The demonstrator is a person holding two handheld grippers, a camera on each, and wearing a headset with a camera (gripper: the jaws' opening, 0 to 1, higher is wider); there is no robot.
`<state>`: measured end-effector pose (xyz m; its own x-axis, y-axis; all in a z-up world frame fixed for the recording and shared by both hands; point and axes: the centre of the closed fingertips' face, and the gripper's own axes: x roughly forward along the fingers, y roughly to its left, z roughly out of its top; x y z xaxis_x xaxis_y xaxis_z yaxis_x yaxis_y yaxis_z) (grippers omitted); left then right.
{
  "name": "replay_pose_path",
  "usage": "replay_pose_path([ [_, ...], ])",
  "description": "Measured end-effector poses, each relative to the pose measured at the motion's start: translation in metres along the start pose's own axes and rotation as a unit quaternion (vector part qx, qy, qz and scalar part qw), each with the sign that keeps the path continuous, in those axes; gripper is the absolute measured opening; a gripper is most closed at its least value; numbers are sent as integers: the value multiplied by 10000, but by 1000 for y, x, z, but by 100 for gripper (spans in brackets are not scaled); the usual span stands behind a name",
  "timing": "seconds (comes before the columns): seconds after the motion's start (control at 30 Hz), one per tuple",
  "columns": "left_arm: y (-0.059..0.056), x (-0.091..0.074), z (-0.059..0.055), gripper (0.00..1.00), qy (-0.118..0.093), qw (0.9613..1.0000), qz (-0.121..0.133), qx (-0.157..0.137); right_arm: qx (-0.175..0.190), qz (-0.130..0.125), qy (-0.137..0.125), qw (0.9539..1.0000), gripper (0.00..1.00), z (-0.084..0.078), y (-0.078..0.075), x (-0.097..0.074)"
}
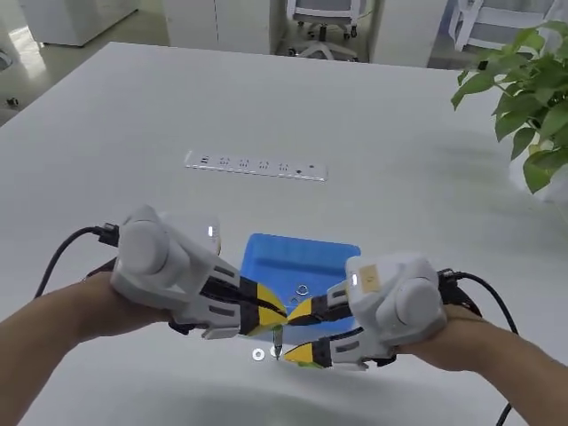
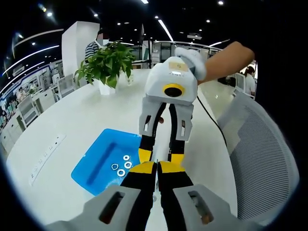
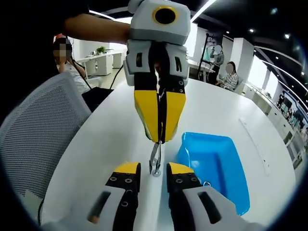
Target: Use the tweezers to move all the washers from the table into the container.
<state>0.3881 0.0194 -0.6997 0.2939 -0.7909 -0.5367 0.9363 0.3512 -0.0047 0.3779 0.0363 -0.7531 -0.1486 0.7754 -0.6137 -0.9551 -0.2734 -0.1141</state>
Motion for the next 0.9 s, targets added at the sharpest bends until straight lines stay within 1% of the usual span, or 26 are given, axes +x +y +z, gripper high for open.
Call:
replay_pose_path([
  [0.13,0,0,0,5,11,10000,-5,2,-41,60,45,10000,19,0,-1,5],
  [0.3,2,-2,-2,5,21,10000,-7,-15,-168,167,187,9995,14,-3,0,11],
  [0.37,3,-2,-3,5,30,10000,-9,-18,-180,163,196,9995,12,-2,-1,12],
  [0.47,2,-2,-2,5,33,10000,-11,-25,-206,197,220,9994,11,-2,-1,13],
  [0.9,0,-1,1,6,30,10000,36,-65,73,132,254,9996,9,-3,-1,13],
])
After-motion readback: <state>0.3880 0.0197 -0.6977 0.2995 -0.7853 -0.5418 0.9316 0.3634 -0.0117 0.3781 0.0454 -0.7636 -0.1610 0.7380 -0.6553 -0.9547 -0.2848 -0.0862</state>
